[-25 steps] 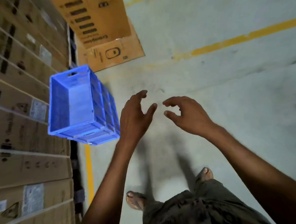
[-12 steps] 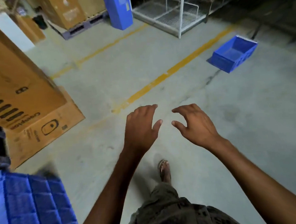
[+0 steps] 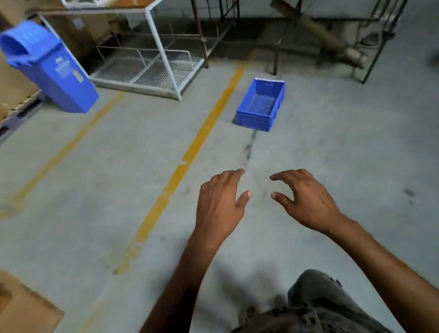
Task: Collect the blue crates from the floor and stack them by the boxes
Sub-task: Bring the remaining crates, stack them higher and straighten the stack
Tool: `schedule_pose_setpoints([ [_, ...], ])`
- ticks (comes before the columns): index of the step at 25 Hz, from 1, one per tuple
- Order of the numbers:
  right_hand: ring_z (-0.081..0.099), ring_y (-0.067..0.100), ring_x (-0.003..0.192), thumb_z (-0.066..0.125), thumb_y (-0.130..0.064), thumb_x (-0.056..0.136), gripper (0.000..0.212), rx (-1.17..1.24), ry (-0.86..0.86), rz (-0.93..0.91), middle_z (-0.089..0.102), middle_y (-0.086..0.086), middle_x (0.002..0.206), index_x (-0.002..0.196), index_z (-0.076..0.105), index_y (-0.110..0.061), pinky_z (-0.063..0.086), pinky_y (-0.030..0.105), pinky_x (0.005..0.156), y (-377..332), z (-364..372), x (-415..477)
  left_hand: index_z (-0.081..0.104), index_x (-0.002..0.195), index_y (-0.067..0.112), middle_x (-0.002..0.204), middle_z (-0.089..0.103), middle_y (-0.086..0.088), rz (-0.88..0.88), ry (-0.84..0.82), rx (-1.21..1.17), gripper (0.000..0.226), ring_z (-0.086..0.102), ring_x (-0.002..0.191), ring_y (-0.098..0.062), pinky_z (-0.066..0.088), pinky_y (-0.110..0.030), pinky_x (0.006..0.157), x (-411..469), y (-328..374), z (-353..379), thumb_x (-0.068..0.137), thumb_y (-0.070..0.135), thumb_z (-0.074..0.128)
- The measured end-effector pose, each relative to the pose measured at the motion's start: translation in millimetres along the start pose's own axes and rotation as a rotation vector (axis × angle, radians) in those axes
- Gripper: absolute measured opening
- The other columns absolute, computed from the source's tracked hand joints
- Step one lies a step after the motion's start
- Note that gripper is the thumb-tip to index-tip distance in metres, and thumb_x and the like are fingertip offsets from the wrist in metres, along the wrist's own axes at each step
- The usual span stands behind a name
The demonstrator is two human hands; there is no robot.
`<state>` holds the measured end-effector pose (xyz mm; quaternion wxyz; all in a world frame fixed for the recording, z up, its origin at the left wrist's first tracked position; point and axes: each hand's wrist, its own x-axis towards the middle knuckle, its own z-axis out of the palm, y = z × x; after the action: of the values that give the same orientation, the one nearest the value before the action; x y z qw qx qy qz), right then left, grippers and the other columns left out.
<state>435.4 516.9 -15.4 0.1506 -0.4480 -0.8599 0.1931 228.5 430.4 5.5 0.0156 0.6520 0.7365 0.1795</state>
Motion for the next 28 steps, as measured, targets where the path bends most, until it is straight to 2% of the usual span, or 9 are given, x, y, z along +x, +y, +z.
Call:
schedule_pose_setpoints([
  [3, 0.049, 0.015, 0.122, 0.065, -0.040, 0.094, 0.038, 0.008, 0.046, 0.083, 0.063, -0.011, 0.129, 0.130, 0.059, -0.030, 0.045, 0.029, 0.090, 50.8, -9.2, 80.5, 0.051, 0.141, 0.025, 0.137, 0.059, 0.005, 0.068, -0.013, -0.011, 0.050, 0.054, 0.126, -0.019, 0.043, -0.039, 0.101, 102.9, 3.1, 31.2, 0.095, 0.044, 0.060],
  [7, 0.049, 0.017, 0.123, 0.065, -0.039, 0.094, 0.038, -0.002, 0.059, 0.094, 0.063, -0.010, 0.129, 0.131, 0.059, -0.030, 0.045, 0.030, 0.092, 132.6, -21.1, 202.3, 0.052, 0.139, 0.022, 0.136, 0.060, 0.004, 0.128, -0.019, 0.017, 0.050, 0.056, 0.124, -0.021, 0.045, -0.040, 0.099, 241.2, 12.7, 88.8, 0.094, 0.042, 0.062],
  [16, 0.053, 0.015, 0.119, 0.065, -0.039, 0.093, 0.033, -0.011, -0.146, 0.088, 0.065, -0.011, 0.126, 0.125, 0.062, -0.033, 0.049, 0.034, 0.092, 277.4, -53.2, 483.6, 0.046, 0.145, 0.030, 0.143, 0.054, 0.010, -0.052, -0.165, -0.098, 0.054, 0.051, 0.130, -0.015, 0.041, -0.034, 0.103, 519.3, -3.1, 163.2, 0.096, 0.047, 0.057],
  [22, 0.054, 0.014, 0.119, 0.065, -0.037, 0.092, 0.031, 0.007, -0.270, 0.172, 0.065, -0.011, 0.124, 0.123, 0.065, -0.033, 0.049, 0.033, 0.093, 370.5, 0.3, 677.7, 0.048, 0.143, 0.031, 0.141, 0.055, 0.010, -0.163, -0.250, -0.179, 0.052, 0.054, 0.125, -0.014, 0.046, -0.035, 0.102, 696.8, -70.9, 251.4, 0.094, 0.047, 0.057],
  [26, 0.057, 0.016, 0.116, 0.065, -0.033, 0.092, 0.029, 0.023, -0.387, 0.275, 0.067, -0.009, 0.122, 0.121, 0.066, -0.030, 0.049, 0.033, 0.093, 431.9, 63.4, 795.0, 0.046, 0.143, 0.030, 0.137, 0.057, 0.008, -0.126, -0.414, -0.110, 0.052, 0.056, 0.121, -0.018, 0.045, -0.036, 0.097, 807.2, -110.1, 323.6, 0.094, 0.047, 0.055],
  [28, 0.058, 0.017, 0.115, 0.066, -0.030, 0.092, 0.029, 0.011, -0.493, 0.306, 0.068, -0.007, 0.121, 0.120, 0.066, -0.028, 0.050, 0.033, 0.094, 458.4, 97.3, 845.0, 0.046, 0.142, 0.031, 0.136, 0.057, 0.007, -0.171, -0.494, -0.125, 0.051, 0.057, 0.120, -0.020, 0.045, -0.037, 0.096, 852.8, -129.4, 358.4, 0.094, 0.047, 0.055],
])
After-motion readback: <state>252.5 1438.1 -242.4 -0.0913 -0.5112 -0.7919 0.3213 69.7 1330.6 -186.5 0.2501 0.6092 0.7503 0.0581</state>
